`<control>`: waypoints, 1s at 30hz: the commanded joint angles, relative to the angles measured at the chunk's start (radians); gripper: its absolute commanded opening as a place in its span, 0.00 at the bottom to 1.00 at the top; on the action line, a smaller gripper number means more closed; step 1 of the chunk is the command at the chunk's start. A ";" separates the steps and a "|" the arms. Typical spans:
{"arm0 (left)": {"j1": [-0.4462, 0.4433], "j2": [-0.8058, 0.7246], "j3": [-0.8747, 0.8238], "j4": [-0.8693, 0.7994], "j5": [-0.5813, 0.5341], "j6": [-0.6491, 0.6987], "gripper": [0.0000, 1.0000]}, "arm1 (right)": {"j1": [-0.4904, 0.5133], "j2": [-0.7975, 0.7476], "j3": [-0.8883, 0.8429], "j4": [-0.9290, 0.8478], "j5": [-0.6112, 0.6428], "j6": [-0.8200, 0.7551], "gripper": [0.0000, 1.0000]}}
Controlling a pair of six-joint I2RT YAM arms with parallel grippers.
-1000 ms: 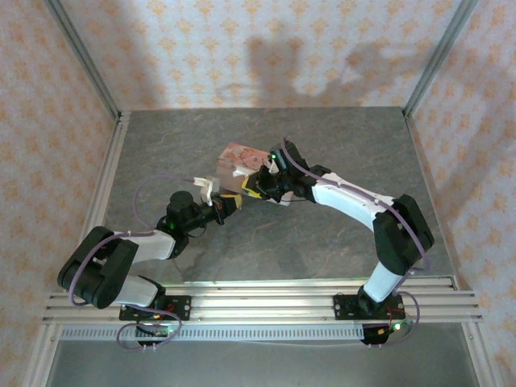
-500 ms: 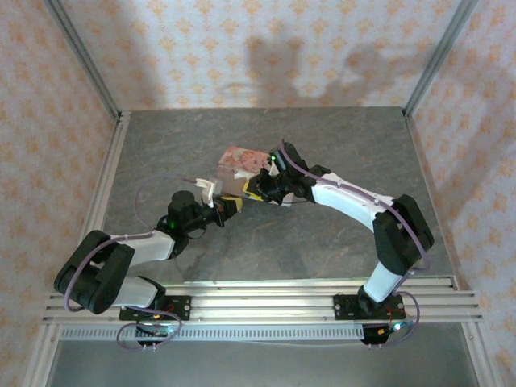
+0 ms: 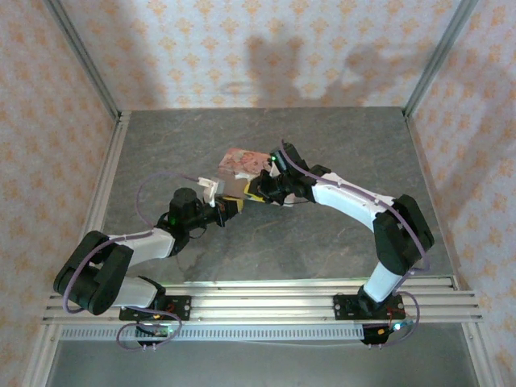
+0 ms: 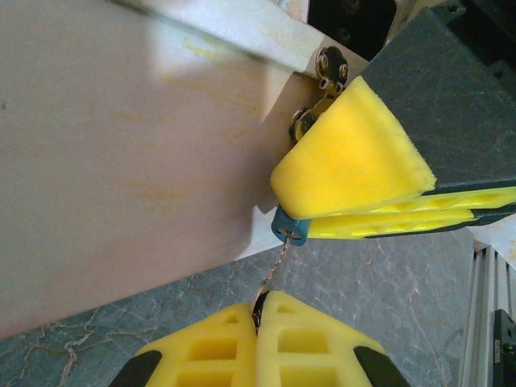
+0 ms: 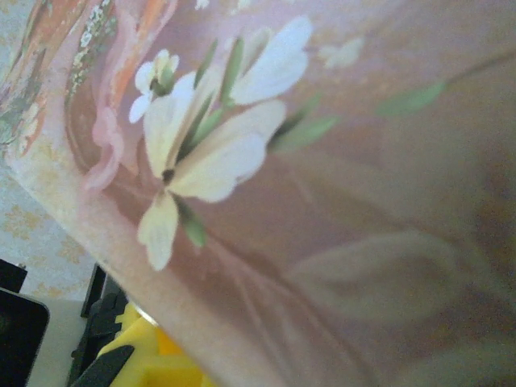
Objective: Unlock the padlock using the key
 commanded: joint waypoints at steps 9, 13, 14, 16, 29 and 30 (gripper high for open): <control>-0.013 0.002 0.043 0.078 -0.017 -0.063 0.00 | 0.009 -0.038 0.009 0.092 -0.097 0.042 0.00; -0.026 -0.002 0.049 0.087 -0.010 -0.070 0.00 | 0.009 -0.032 0.012 0.117 -0.114 0.064 0.00; -0.027 -0.004 0.049 0.092 -0.010 -0.074 0.00 | 0.009 -0.031 0.012 0.112 -0.113 0.061 0.00; -0.029 -0.006 0.049 0.097 -0.010 -0.078 0.00 | 0.009 -0.032 0.012 0.108 -0.109 0.059 0.00; -0.003 -0.089 0.076 -0.074 0.005 -0.004 0.00 | 0.007 -0.039 0.039 -0.005 -0.124 -0.024 0.00; -0.003 -0.091 0.081 -0.083 0.015 -0.002 0.00 | 0.006 -0.039 0.042 -0.004 -0.128 -0.023 0.00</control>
